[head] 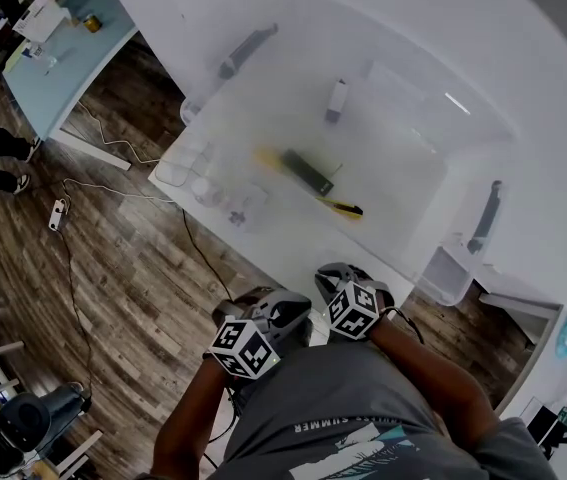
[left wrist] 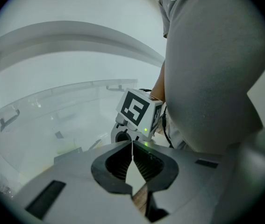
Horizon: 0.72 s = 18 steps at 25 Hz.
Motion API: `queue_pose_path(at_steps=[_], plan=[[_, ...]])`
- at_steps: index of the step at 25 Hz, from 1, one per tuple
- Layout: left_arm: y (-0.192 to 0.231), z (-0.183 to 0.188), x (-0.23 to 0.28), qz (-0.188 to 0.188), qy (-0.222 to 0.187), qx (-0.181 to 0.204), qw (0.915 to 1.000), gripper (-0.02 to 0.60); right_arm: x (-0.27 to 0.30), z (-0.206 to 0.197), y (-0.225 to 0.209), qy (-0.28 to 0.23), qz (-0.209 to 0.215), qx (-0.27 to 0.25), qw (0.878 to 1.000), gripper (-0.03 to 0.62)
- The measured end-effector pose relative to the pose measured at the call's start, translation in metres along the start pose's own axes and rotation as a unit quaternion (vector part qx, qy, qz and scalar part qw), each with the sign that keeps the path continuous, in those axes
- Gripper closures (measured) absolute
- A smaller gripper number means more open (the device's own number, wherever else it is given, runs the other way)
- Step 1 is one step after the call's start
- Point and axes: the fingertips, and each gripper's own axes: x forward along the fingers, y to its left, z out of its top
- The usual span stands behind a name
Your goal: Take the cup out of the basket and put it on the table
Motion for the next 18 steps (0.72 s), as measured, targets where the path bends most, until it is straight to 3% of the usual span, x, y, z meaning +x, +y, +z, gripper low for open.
queue_pose_path(at_steps=[9, 18], plan=[[0.0, 0.0, -0.007, 0.011, -0.003, 0.003, 0.9999, 0.566, -0.013, 0.014, -0.001, -0.026, -0.016, -0.022, 0.999, 0.543], [0.0, 0.006, -0.027, 0.041, -0.021, 0.001, 0.9989, 0.566, -0.051, 0.037, -0.003, -0.087, -0.067, -0.029, 0.994, 0.537]])
